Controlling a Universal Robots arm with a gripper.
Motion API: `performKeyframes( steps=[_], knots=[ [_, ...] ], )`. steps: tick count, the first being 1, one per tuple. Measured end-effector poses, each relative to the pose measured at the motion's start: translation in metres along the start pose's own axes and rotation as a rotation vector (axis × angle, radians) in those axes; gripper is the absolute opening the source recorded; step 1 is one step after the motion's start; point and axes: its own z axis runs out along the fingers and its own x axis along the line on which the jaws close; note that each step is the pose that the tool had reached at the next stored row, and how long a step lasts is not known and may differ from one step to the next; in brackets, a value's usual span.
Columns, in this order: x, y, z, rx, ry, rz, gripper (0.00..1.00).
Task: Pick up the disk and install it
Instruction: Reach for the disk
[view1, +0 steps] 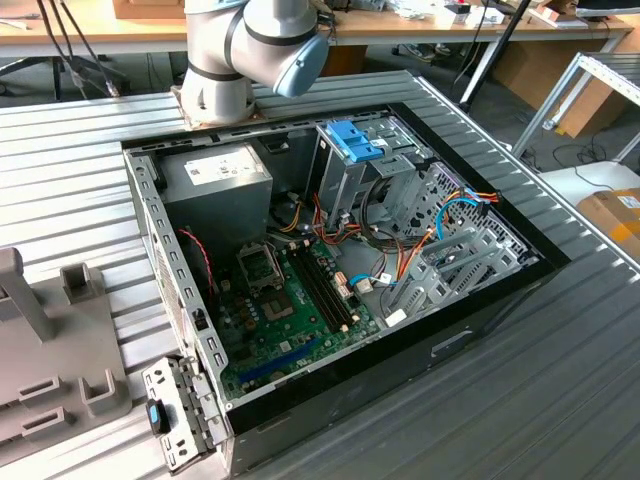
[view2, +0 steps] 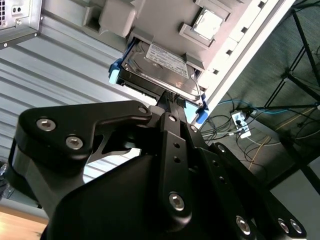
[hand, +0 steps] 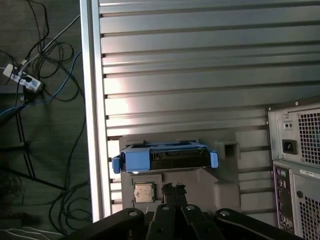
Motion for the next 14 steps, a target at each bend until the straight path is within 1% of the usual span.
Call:
performKeyframes(
  steps=[3,4,5,8,10,11,13,14],
  knots=[
    [0.0018,0.0042,0.0002,0.0000,0.0001,0.000,0.11],
    [0.0039,0.0061,0.0004,0.0000,0.0000,0.000,0.11],
    [0.0112,0.0081,0.0004,0.0000,0.0001,0.000,0.11],
    [0.0196,0.0104,0.0006,0.0000,0.0001,0.000,0.11],
    [0.0241,0.0136,0.0009,0.0001,-0.0002,0.000,0.11],
    [0.0247,0.0146,0.0009,0.0004,0.0000,0.000,0.11],
    [0.0286,0.0154,0.0010,0.0006,0.0000,0.000,0.11],
    [0.0290,0.0153,0.0011,0.0006,0.0000,0.000,0.11]
  ],
)
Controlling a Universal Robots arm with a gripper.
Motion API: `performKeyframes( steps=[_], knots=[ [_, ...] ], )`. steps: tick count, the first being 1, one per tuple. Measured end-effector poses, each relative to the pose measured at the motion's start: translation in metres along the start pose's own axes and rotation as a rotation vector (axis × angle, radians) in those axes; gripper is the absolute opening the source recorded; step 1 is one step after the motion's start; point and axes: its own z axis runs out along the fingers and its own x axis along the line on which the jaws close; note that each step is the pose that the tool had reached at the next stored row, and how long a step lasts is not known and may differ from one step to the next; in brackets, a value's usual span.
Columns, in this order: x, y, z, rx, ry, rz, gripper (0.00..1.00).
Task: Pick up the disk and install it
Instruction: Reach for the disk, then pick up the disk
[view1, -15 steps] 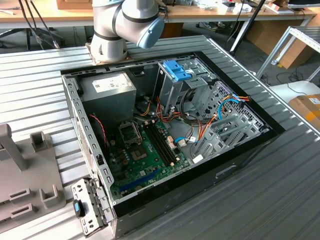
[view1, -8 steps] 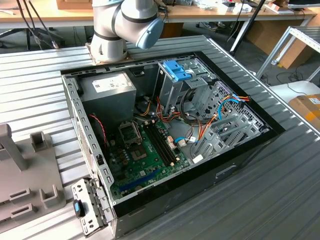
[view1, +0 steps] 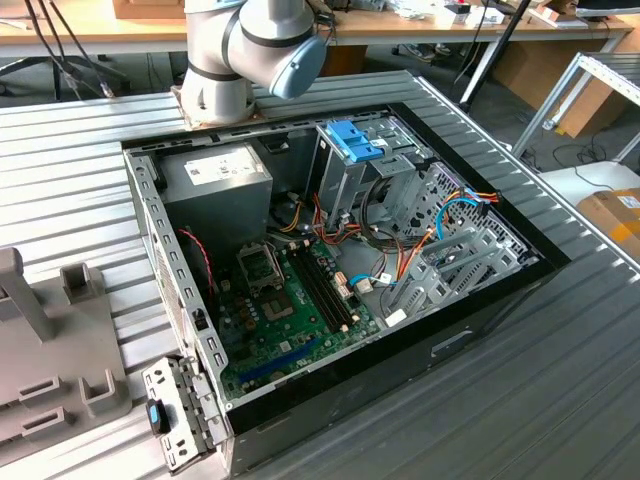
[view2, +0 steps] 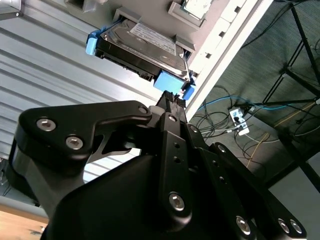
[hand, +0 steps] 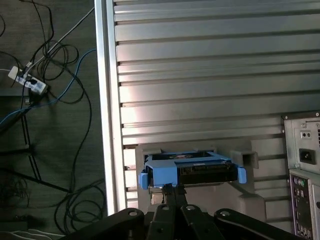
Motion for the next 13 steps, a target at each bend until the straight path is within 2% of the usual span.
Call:
performKeyframes(
  steps=[13],
  knots=[
    [0.0001,-0.0005,0.0017,0.0002,0.0007,0.000,0.11]
  ],
)
